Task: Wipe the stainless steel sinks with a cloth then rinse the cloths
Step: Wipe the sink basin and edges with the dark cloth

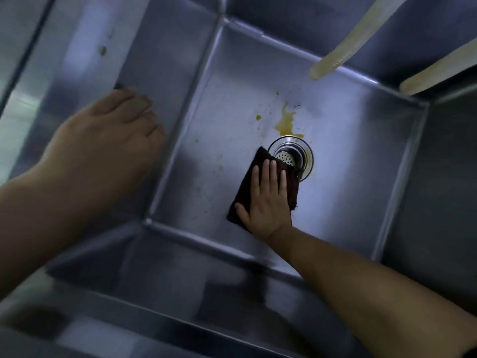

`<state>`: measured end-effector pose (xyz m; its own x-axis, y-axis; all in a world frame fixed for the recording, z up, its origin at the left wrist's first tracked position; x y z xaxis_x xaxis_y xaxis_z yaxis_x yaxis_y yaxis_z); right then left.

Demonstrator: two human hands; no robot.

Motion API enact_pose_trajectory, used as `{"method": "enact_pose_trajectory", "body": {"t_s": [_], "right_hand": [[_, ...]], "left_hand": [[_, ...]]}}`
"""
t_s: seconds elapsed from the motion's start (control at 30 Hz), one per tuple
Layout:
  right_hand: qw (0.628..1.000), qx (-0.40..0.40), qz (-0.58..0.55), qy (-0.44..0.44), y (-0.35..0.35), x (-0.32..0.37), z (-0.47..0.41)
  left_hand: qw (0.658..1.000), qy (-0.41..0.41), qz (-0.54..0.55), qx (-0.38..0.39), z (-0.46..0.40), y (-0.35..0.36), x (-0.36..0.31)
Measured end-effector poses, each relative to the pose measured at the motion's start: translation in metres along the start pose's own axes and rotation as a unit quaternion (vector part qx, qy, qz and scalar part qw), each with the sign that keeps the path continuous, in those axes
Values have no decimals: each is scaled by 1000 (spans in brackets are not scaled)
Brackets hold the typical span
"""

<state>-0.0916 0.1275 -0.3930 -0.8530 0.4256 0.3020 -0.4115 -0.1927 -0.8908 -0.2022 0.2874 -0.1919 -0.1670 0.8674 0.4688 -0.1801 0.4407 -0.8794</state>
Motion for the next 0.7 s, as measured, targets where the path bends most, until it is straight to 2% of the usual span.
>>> {"method": "enact_pose_trajectory", "body": {"t_s": [0.2,0.37,0.57,0.7], "right_hand": [[998,-5,1,-63,-3,58,-65],[991,10,23,-132,6,112,-100],[973,36,34,-227,31,150,-64],[942,84,39,-321,44,154,-19]], "left_hand": [[998,17,8,58,1,-9,-2],[999,-1,21,47,-1,-12,-1],[999,0,-3,44,-2,-13,-1],[999,-1,-14,51,-3,-13,-2]]}}
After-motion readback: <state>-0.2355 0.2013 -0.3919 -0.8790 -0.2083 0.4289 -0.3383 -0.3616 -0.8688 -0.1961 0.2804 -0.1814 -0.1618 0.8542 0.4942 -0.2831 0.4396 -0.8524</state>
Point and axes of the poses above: each hand's wrist, its own z-axis away from the middle knuckle, its own y-axis out of the palm, x = y × z, the point moved 9 cm from there along -z, towards the middle knuckle, and after that the axes turned 13 degrees about -z, right-handed, at the moved point
